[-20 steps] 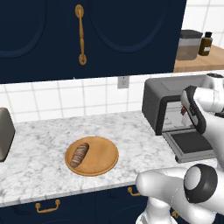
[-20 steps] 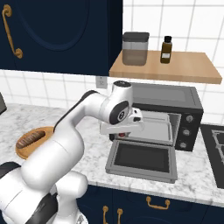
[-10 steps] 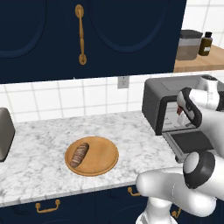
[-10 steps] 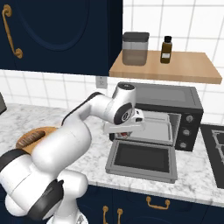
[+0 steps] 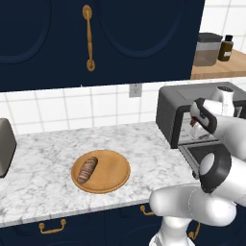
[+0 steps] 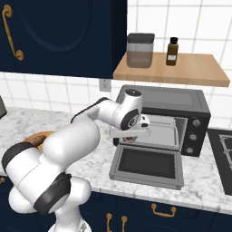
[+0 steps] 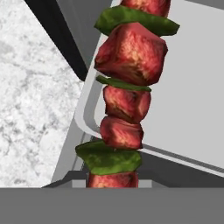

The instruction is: Pick up the kebab skewer and baguette bread, and place them inside the toaster oven. Close the toaster oven door and start by setting the timer.

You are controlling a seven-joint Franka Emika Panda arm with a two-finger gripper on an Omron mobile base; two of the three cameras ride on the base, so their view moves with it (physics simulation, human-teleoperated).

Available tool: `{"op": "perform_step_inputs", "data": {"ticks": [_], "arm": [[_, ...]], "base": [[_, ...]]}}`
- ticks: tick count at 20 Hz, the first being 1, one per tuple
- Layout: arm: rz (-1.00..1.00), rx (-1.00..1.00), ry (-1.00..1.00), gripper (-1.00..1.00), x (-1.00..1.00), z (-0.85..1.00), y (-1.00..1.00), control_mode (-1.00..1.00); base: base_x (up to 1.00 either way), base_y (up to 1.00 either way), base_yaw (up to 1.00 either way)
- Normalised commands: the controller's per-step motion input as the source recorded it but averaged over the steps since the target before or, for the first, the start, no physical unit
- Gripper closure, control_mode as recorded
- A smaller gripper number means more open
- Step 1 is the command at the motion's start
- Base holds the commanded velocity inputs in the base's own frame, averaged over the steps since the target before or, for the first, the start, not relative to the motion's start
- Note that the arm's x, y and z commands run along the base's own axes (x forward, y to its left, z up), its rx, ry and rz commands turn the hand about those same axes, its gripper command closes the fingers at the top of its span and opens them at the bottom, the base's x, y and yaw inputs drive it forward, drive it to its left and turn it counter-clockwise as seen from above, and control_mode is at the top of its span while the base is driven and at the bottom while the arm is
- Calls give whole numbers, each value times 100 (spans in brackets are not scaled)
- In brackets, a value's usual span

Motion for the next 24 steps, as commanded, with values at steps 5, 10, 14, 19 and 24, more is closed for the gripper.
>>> {"op": "perform_step_inputs", "data": {"ticks": [5, 10, 14, 19, 24], "arm": [[0, 1, 0, 100, 27, -21, 0, -100], [-3, 0, 0, 100, 4, -1, -2, -100], [-4, 0, 0, 100, 13, -7, 0, -100], [-4, 0, 0, 100, 30, -15, 0, -100], [-3, 0, 0, 100, 19, -18, 0, -100]], "base": [[0, 0, 0], [0, 0, 0], [0, 0, 0], [0, 0, 0], [0, 0, 0]]}}
